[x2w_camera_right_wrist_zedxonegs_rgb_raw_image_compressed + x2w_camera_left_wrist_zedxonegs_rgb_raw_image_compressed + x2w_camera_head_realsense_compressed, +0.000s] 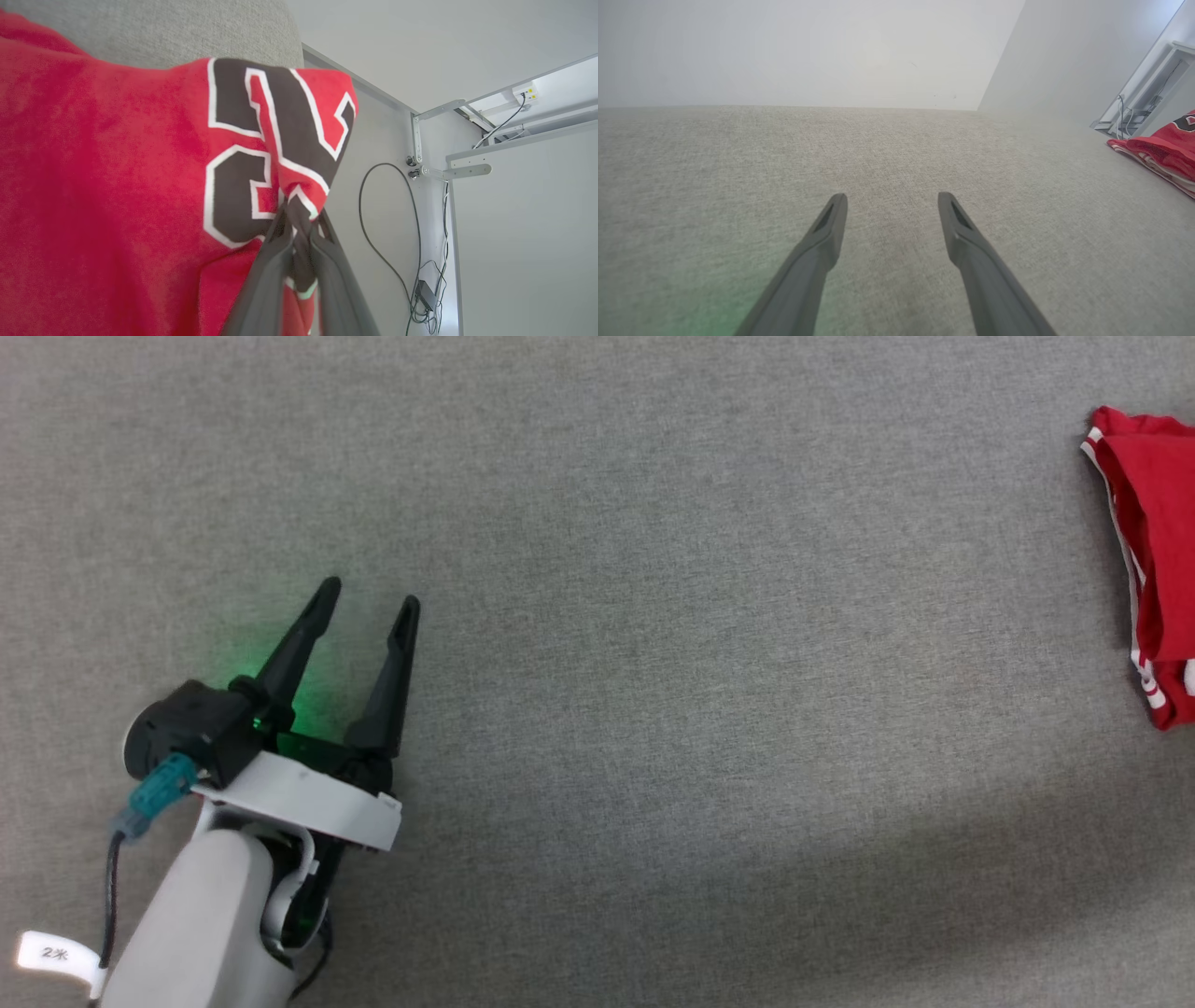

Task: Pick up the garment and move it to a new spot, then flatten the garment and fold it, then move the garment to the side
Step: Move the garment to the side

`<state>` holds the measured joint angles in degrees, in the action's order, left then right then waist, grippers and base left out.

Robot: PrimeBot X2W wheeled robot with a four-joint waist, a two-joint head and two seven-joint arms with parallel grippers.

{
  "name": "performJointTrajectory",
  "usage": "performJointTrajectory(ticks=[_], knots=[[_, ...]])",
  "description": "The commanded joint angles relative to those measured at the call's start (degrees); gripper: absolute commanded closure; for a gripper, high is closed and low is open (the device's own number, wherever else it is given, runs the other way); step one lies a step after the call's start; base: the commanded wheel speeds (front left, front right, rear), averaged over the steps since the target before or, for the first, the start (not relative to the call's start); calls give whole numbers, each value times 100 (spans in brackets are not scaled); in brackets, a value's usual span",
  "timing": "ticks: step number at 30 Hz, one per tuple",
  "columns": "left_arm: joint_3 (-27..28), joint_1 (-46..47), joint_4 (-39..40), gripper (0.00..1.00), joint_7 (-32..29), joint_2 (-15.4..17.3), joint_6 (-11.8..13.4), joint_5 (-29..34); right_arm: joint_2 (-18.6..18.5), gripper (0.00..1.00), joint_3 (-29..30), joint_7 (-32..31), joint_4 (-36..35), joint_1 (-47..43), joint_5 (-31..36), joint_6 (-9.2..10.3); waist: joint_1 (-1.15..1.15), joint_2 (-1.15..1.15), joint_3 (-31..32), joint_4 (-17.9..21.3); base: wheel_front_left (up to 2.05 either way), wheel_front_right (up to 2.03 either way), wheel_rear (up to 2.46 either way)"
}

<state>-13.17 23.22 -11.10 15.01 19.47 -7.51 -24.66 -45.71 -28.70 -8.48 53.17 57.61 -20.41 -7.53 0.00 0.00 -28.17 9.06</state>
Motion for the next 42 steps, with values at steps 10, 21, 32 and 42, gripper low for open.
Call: performJointTrajectory(ticks=[10,21,32,42], knots=[[119,-130,-158,0,5,11,9,-68,381,0,-50,522,592,327,70,9,0,0,295,-65,0,0,0],[333,-431,-324,0,6,-137,9,-175,744,0,49,1196,841,159,-191,9,0,0,926,-200,0,0,0],[786,-1030,-369,0,6,-335,9,-193,1223,0,177,2194,744,-604,-297,9,0,0,1834,-397,0,0,0],[1015,-1760,-403,0,6,-385,8,-451,1557,0,911,2367,-327,-1718,-126,9,0,0,2568,-518,0,0,0]])
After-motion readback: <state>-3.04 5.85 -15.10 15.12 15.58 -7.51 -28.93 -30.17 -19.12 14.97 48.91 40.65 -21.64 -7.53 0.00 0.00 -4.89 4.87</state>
